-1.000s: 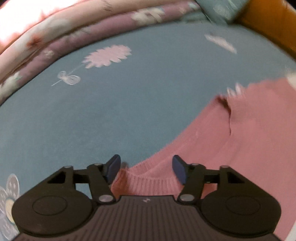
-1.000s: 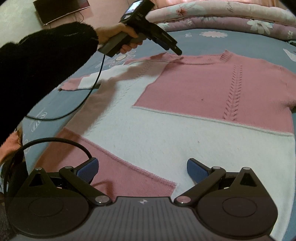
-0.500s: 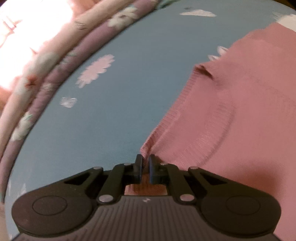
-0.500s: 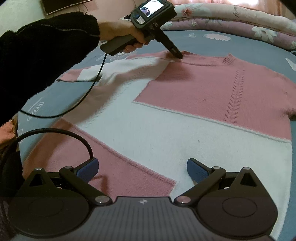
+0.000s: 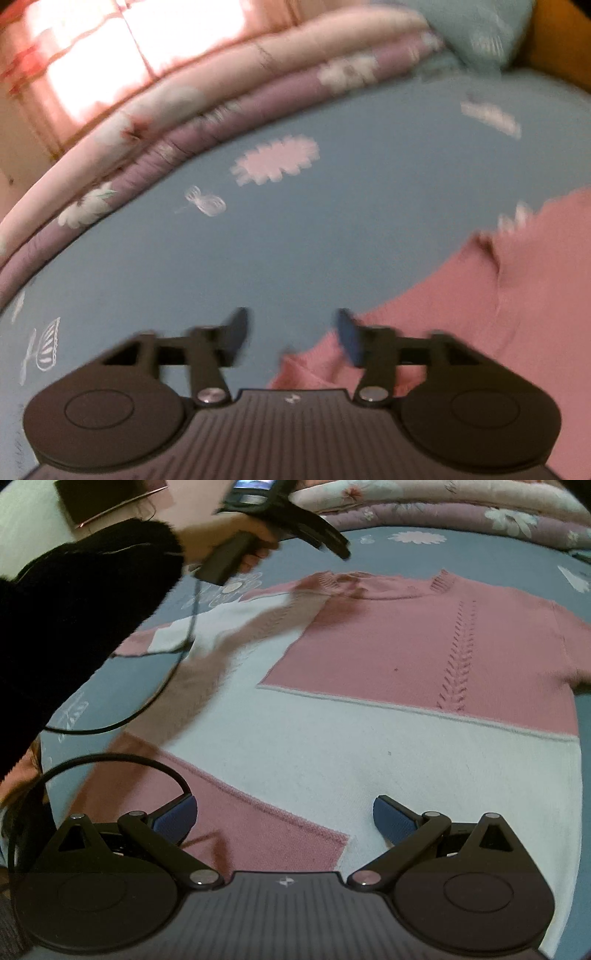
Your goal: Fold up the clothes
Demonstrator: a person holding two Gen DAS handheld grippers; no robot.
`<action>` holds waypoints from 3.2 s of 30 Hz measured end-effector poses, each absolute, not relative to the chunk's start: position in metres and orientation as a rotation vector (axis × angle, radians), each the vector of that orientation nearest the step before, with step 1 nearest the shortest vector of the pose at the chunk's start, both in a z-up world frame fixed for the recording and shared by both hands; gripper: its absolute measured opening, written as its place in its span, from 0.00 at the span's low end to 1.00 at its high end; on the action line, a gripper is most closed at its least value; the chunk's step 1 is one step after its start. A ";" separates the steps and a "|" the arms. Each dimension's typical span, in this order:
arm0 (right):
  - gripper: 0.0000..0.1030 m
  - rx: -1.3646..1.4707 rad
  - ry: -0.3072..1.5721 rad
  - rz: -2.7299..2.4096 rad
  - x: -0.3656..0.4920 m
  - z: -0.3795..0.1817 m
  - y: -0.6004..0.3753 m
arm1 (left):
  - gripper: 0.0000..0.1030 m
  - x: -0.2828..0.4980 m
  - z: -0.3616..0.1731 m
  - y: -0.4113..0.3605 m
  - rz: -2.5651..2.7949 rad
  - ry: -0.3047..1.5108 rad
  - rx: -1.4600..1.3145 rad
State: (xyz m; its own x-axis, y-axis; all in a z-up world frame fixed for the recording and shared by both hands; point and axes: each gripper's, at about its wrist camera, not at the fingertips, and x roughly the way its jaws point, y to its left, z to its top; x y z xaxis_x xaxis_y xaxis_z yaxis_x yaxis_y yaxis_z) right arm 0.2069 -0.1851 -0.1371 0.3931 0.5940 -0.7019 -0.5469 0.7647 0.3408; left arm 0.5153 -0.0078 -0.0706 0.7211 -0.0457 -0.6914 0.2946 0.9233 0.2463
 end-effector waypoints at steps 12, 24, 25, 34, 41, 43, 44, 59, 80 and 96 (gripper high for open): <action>1.00 0.046 0.912 0.730 0.207 -0.138 -0.185 | 0.53 0.547 -0.104 0.034 -0.156 0.890 0.057; 1.00 0.012 0.906 0.724 0.206 -0.137 -0.182 | 0.14 0.534 -0.108 0.033 -0.114 0.889 0.091; 1.00 0.014 0.907 0.724 0.206 -0.137 -0.182 | 0.15 0.538 -0.108 0.034 -0.103 0.889 0.061; 1.00 0.010 0.918 0.717 0.206 -0.136 -0.181 | 0.31 0.515 -0.076 0.057 -0.113 0.812 -0.051; 1.00 -0.005 0.914 0.710 0.207 -0.138 -0.177 | 0.41 0.507 -0.111 0.084 -0.246 0.907 -0.302; 1.00 -0.010 0.911 0.710 0.207 -0.139 -0.177 | 0.37 0.512 -0.118 0.096 -0.205 0.878 -0.354; 1.00 -0.012 0.910 0.710 0.207 -0.139 -0.177 | 0.37 0.514 -0.117 0.103 -0.177 0.850 -0.399; 1.00 -0.044 0.895 0.700 0.204 -0.143 -0.172 | 0.59 0.491 -0.100 0.065 -0.246 0.856 -0.272; 1.00 -0.119 0.867 0.674 0.199 -0.145 -0.162 | 0.68 0.456 -0.116 0.009 -0.225 0.962 -0.204; 1.00 0.071 0.807 0.631 0.198 -0.114 -0.191 | 0.73 0.363 -0.108 -0.019 -0.196 1.050 -0.064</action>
